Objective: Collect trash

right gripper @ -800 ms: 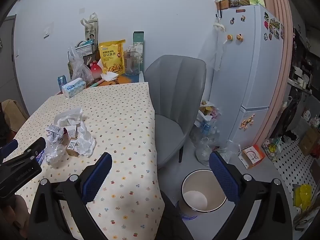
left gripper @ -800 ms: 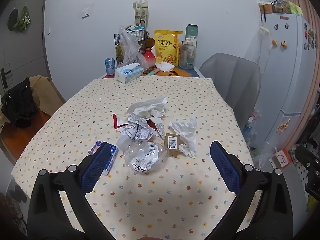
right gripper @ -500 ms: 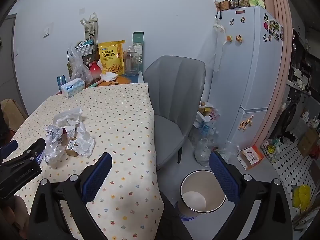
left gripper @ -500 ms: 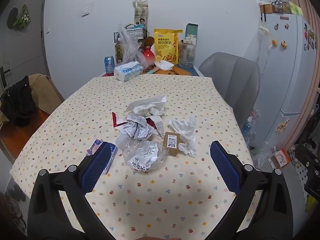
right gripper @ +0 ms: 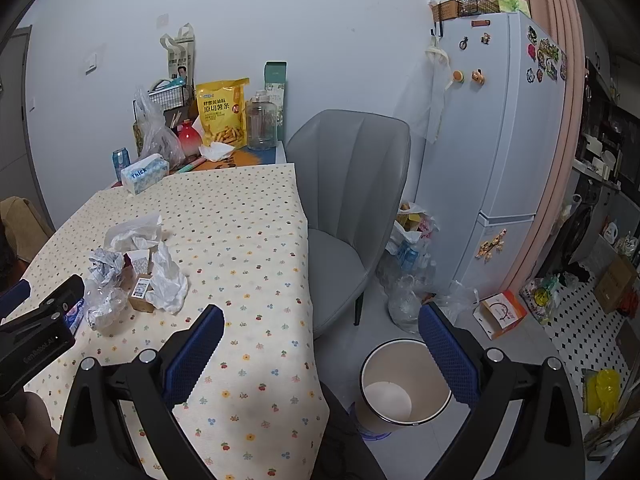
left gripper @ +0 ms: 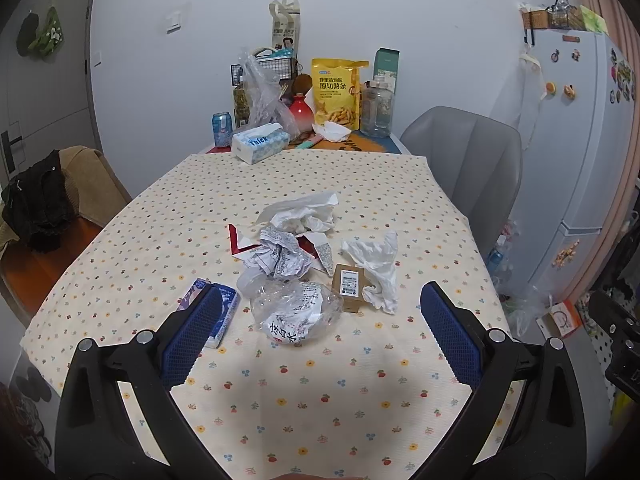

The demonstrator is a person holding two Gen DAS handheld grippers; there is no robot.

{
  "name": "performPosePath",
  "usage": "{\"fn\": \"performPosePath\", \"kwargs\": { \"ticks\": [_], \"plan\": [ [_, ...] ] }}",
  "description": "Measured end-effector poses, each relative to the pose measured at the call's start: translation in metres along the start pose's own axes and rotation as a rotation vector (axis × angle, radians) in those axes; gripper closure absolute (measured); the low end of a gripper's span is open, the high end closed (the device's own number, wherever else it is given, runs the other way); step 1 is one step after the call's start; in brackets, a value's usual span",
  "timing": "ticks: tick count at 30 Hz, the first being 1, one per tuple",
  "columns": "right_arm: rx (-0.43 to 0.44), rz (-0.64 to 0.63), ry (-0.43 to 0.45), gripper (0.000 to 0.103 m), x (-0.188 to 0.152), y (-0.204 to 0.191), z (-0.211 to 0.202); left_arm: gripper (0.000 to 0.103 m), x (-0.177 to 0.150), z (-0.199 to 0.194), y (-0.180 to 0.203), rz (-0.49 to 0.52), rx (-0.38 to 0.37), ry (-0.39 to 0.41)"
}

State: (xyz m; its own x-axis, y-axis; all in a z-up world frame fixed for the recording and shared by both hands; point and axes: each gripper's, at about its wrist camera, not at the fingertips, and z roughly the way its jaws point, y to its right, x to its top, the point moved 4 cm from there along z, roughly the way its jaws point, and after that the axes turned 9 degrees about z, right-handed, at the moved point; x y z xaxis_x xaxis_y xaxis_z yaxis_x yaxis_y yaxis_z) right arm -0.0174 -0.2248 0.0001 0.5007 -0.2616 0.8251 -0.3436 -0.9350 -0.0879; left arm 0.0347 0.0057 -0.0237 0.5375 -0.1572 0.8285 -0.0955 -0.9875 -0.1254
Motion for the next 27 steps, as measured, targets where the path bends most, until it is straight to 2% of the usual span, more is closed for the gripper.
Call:
{"fn": "performPosePath", "kwargs": {
  "ticks": [27],
  "plan": [
    [0.006,0.009,-0.009,0.008,-0.0028,-0.0042,0.0059,0.005,-0.0016,-0.0029,-0.0064,-0.005,0.018,0.000]
  ]
}}
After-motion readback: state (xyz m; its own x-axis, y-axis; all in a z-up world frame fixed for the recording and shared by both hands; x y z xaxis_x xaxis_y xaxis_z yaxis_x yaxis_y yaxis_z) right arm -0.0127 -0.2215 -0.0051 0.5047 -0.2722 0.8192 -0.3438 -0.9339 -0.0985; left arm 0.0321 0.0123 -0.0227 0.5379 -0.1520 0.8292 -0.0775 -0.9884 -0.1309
